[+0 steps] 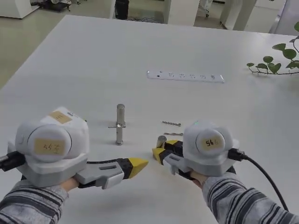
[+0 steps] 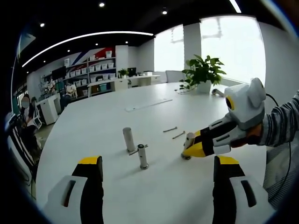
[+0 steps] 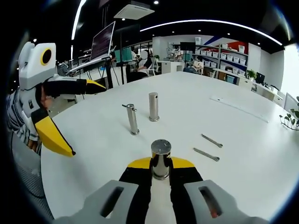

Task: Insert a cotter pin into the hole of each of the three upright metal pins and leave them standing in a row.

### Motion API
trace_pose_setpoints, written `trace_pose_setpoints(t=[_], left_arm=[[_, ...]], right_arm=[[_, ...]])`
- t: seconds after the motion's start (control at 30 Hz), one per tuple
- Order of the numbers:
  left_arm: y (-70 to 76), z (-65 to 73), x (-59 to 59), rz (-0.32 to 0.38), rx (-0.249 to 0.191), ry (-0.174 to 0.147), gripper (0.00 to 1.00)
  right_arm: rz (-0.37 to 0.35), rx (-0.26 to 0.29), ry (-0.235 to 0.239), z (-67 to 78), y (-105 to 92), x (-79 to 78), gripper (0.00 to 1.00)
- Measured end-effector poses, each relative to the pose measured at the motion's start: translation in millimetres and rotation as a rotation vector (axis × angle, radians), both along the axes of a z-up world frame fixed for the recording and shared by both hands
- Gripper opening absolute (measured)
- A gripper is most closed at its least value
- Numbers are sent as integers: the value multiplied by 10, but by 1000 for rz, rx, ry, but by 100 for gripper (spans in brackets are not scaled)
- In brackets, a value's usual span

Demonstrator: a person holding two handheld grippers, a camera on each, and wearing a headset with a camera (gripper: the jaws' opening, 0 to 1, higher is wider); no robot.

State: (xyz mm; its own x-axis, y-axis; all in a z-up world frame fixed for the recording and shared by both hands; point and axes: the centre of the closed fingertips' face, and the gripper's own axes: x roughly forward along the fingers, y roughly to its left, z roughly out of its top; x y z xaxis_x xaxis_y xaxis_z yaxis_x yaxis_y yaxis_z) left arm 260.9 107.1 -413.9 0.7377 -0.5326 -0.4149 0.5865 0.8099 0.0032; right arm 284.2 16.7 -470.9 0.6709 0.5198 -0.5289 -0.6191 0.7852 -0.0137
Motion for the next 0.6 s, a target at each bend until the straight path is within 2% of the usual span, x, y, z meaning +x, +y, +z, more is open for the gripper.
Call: trace_pose_setpoints(t=[0.07, 0.17, 0.23, 0.37, 0.43, 0.6], left_arm=[[-5, -4, -4, -1, 1, 2, 98], [-1, 7, 0, 3, -3, -2, 99], [1, 16, 2, 6, -8, -3, 99], [4, 22, 4, 8, -9, -6, 99], [-4, 23, 3, 6, -13, -4, 99], [-9, -4, -2, 4, -5, 2, 99]], right_arm=[[-1, 2, 7, 8, -4, -2, 11], [4, -1, -2, 88, -25, 12, 19], [34, -32, -5, 110, -49, -5, 20], [68, -8, 35, 142, -55, -70, 27], [86, -43, 40, 134, -108, -91, 27], [95, -38, 60, 192, -217, -76, 29]])
